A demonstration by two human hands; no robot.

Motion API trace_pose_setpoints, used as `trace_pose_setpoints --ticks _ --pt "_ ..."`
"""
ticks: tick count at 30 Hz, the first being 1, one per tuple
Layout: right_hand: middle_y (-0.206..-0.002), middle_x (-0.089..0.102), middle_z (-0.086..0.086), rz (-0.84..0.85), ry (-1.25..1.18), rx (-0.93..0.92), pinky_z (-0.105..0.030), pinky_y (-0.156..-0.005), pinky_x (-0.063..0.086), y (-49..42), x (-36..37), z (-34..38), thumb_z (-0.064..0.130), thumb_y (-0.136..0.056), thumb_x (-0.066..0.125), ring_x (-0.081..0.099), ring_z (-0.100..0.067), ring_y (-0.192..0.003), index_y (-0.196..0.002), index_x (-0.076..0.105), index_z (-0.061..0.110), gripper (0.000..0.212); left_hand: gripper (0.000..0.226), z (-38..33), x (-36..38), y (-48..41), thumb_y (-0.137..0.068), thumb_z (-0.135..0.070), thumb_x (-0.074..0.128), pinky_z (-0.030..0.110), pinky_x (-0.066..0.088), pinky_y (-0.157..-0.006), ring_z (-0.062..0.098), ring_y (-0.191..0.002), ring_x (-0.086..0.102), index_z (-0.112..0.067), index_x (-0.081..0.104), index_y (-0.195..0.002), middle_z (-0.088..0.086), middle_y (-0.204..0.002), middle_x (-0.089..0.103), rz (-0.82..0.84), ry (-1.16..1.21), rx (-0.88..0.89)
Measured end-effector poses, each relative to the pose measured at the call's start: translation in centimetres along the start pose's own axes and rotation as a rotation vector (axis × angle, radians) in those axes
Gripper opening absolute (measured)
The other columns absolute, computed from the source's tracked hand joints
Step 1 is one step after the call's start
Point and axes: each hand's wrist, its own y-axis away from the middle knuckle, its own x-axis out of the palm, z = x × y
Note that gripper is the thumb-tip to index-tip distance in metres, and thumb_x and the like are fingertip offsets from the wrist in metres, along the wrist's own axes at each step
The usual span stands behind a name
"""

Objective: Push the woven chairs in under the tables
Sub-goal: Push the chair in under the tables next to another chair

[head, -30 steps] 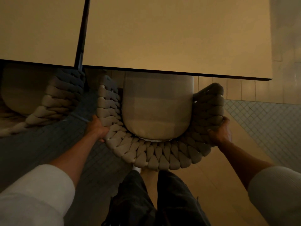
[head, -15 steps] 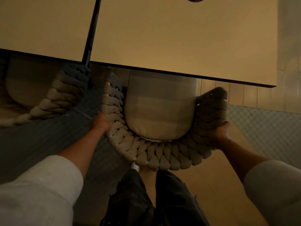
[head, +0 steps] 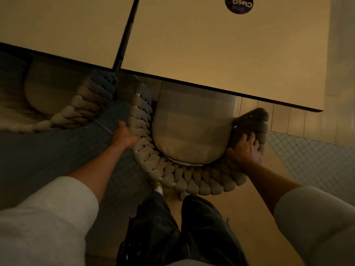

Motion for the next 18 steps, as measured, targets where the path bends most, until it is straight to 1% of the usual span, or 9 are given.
trace_pose_setpoints --ticks 1,3,6,9,11,13,18 --pt "-0.173 0.008 -0.014 0.013 0.026 -0.053 -0.065 -0.121 0.029 0.1 -0.2 0.8 0.047 -0.090 0.072 0.018 -0.044 -0.155 -0.163 0.021 0.018 0.094 0.081 0.0 -0.5 0.1 -0.089 -0.028 0.078 0.045 0.045 -0.103 0.042 -0.132 0.052 -0.010 0.029 -0.151 0.023 -0.147 0.049 -0.016 0.002 0.020" --pt "-0.172 0.015 -0.013 0.041 0.039 -0.134 -0.062 -0.121 0.030 0.8 -0.7 3.2 0.050 -0.093 0.070 0.020 -0.042 -0.155 -0.163 0.022 0.016 0.092 0.091 1.2 -1.9 0.4 -0.086 -0.035 0.080 0.048 0.044 -0.109 0.042 -0.138 0.046 -0.015 0.025 -0.155 0.021 -0.153 0.044 -0.046 0.010 0.062" --pt "-0.171 0.021 -0.014 0.073 0.037 -0.177 -0.060 -0.121 0.034 2.2 -1.0 7.3 0.059 -0.094 0.066 0.025 -0.041 -0.154 -0.164 0.022 0.014 0.094 0.104 3.3 -3.7 0.8 -0.081 -0.054 0.079 0.056 0.035 -0.118 0.039 -0.150 0.028 -0.019 0.019 -0.159 0.014 -0.166 0.027 -0.038 -0.047 0.116" --pt "-0.169 0.025 -0.014 0.088 0.071 -0.264 -0.058 -0.118 0.039 3.8 -0.6 10.8 0.072 -0.091 0.061 0.032 -0.041 -0.152 -0.163 0.024 0.015 0.099 0.112 5.1 -5.0 1.5 -0.083 -0.073 0.066 0.055 0.017 -0.126 0.033 -0.158 0.003 -0.018 0.012 -0.164 0.011 -0.172 0.004 -0.024 -0.201 0.158" --pt "-0.169 0.027 -0.013 0.095 0.077 -0.321 -0.057 -0.118 0.040 5.4 0.1 13.4 0.079 -0.088 0.058 0.034 -0.040 -0.151 -0.163 0.024 0.015 0.105 0.113 6.9 -6.3 1.7 -0.084 -0.080 0.058 0.055 0.010 -0.127 0.031 -0.159 -0.005 -0.020 0.008 -0.165 0.008 -0.173 -0.003 -0.003 -0.255 0.174" --pt "-0.170 0.026 -0.012 0.109 0.087 -0.368 -0.056 -0.119 0.040 7.0 0.8 16.3 0.084 -0.085 0.055 0.035 -0.039 -0.151 -0.164 0.023 0.014 0.110 0.112 8.7 -7.7 1.7 -0.083 -0.083 0.053 0.058 0.009 -0.126 0.030 -0.159 -0.005 -0.022 0.008 -0.165 0.007 -0.173 -0.003 0.004 -0.271 0.184" --pt "-0.170 0.027 -0.015 0.114 0.088 -0.465 -0.054 -0.119 0.039 11.6 2.7 24.6 0.090 -0.081 0.054 0.034 -0.040 -0.152 -0.164 0.024 0.013 0.117 0.111 14.2 -13.6 1.0 -0.082 -0.089 0.045 0.058 0.014 -0.125 0.030 -0.159 0.004 -0.019 0.017 -0.164 0.006 -0.172 0.011 -0.056 -0.319 0.247"
